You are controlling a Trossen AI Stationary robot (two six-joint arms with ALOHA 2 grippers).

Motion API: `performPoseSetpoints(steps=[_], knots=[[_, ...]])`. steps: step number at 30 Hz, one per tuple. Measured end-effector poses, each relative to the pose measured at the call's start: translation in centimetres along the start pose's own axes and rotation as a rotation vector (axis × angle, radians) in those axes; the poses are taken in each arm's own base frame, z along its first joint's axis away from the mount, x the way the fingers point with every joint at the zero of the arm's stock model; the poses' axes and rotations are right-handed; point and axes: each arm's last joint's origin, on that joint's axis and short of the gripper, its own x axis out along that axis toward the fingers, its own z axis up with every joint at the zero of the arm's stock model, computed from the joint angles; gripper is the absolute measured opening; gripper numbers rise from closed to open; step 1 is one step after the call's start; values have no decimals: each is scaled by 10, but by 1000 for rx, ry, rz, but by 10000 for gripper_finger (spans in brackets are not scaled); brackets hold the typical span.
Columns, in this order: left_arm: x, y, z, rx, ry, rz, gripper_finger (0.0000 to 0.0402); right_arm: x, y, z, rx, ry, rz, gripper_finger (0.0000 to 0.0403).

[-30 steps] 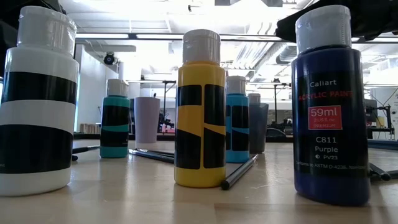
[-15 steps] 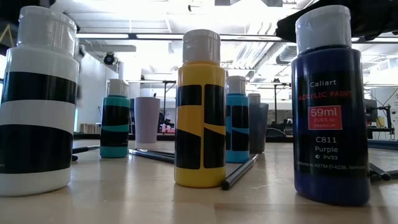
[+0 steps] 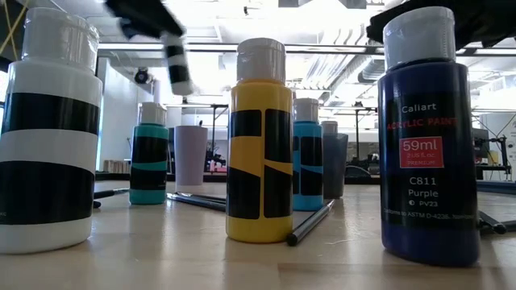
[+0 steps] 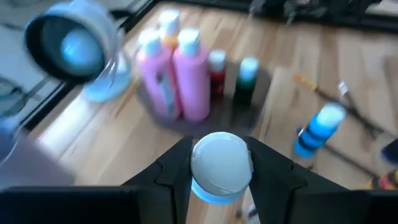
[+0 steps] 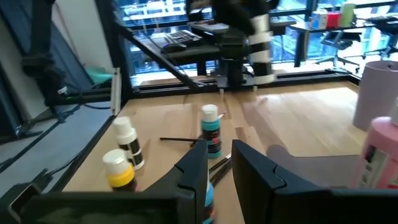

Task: Pick & Place Paint Supplies
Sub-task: Put the top white paint bottle into the black bin

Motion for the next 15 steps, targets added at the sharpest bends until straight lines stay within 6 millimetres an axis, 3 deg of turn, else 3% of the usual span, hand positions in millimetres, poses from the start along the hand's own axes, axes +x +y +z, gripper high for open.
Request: performPoseSetpoints(steps=[5,15], knots=[[30,1,19,24,-39,-62,127,-5,9,0,-17,-2,43,64],[97,-2,41,7,26,21,127,-15,25,-2,-22,4,121,64]])
